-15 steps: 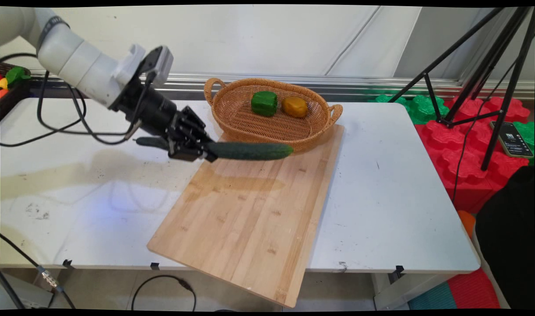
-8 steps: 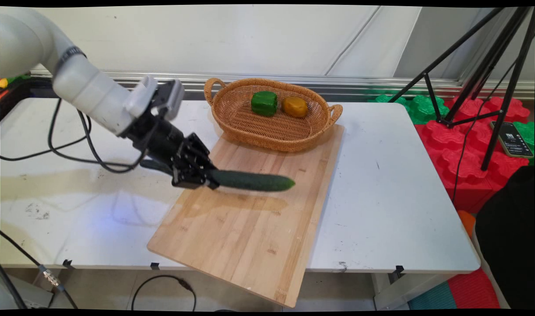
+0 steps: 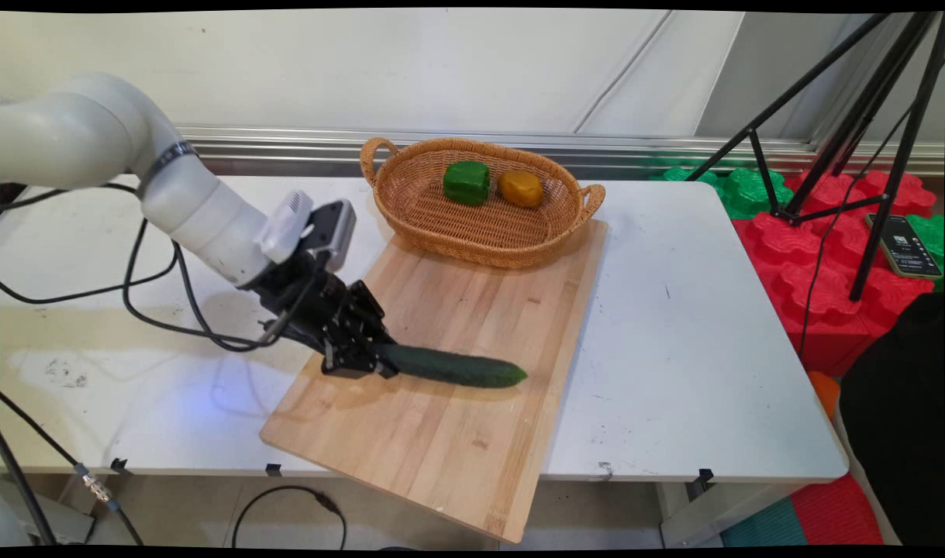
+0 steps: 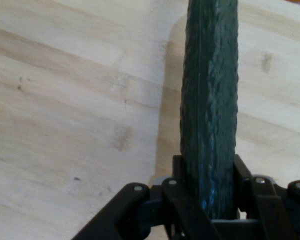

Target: Place the picked object on the cutting board

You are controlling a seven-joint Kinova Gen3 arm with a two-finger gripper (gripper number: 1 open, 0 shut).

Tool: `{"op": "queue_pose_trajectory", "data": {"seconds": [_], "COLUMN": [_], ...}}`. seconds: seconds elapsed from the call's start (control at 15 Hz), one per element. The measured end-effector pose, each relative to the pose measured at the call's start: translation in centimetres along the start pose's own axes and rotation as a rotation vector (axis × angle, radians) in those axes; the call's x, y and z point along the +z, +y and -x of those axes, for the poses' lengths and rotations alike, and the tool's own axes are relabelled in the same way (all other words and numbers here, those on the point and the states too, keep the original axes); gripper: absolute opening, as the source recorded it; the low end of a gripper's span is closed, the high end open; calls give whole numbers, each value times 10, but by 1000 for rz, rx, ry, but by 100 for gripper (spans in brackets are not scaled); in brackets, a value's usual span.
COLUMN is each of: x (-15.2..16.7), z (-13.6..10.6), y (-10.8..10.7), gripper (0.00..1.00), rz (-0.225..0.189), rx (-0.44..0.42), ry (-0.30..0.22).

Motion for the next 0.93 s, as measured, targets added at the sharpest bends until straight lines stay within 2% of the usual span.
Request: {"op": "queue_pose_trajectory", "data": {"seconds": [0.53,0.6,0.93], "x": [29,32,40], "z": [4,4,8], "y": [2,2,0], "gripper": [0,100,100], "rz": [7,7,5], "rx": [-20,-23,-25], "ry": [-10,-11,-14]}}
